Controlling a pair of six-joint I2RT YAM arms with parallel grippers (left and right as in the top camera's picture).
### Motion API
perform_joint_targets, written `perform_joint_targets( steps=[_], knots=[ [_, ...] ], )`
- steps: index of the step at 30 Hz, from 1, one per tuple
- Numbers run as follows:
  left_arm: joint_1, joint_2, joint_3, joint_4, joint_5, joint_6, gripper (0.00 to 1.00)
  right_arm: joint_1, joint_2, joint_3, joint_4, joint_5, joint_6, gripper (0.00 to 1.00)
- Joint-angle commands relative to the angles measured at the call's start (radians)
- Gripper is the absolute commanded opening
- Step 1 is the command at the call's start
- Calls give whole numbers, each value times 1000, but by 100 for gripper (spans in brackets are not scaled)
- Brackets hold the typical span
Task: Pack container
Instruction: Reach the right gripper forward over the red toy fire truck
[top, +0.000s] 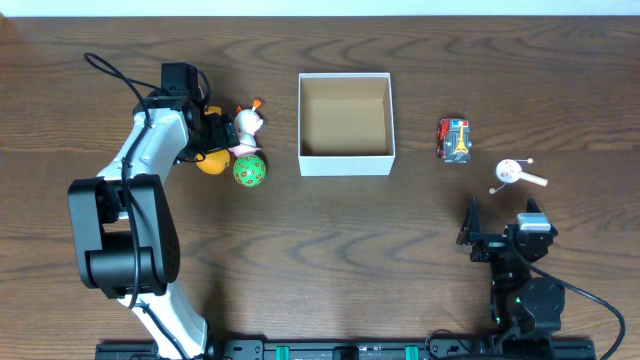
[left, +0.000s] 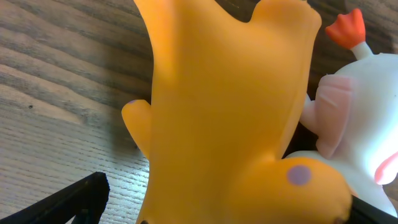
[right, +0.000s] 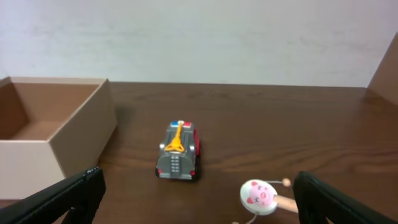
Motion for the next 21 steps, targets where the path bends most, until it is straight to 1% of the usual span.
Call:
perform_joint_targets(
  steps=[1,3,5,7,9,13,18,21],
  knots=[
    [1,10,7,0,-1,7,98,-16,60,-2,-3,21,-24,99],
    [1,10,7,0,-1,7,98,-18,117,-2,19,21,11,99],
    [1,10,7,-1,-1,7,98,-18,188,3,84,21,51,99],
    [1,10,7,0,-1,7,98,-20,273,26,161,29,56,99],
    [1,10,7,0,-1,7,98,-20,381,81,203,64,56,99],
    [1,10,7,0,-1,7,98,-30,634,270,198,67,25,99],
    [1,10,7,0,-1,7,98,-32,978,582,180,58,19,99],
    [1,10,7,0,-1,7,98,-32,1119,746,154,26,22,99]
  ],
)
